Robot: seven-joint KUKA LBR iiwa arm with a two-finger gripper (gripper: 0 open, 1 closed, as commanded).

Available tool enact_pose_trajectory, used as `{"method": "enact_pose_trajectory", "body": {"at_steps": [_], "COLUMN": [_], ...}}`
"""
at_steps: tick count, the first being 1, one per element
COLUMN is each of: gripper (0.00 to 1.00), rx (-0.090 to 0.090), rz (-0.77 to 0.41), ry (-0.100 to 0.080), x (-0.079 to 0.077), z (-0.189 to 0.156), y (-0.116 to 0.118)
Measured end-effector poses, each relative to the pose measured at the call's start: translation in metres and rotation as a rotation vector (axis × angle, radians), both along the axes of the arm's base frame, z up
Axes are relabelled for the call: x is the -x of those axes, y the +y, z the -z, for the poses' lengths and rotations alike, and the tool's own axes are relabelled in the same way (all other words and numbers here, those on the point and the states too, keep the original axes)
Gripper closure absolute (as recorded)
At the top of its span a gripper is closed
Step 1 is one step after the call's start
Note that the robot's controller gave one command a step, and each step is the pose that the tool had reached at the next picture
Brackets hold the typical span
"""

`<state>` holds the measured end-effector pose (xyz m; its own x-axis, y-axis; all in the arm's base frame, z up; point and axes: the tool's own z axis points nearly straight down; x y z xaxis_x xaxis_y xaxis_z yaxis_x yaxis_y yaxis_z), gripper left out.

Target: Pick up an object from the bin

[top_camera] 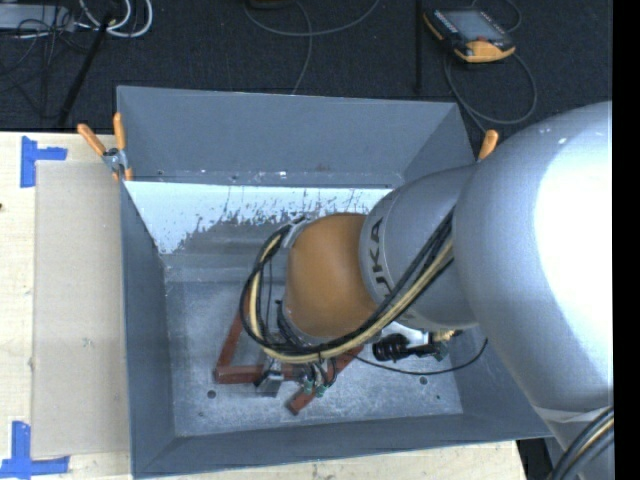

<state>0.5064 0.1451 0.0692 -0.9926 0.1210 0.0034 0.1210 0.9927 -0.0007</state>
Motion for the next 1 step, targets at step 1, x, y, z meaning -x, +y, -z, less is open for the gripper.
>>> {"method": "enact_pose_trajectory", "body": {"at_steps": [1], "gripper": [1.0], "rx": [-0.002], "rz": [-0.031], "ry": [-0.008], "x": [0.0016], "z": [-0.058], "y": [-0.0005]}}
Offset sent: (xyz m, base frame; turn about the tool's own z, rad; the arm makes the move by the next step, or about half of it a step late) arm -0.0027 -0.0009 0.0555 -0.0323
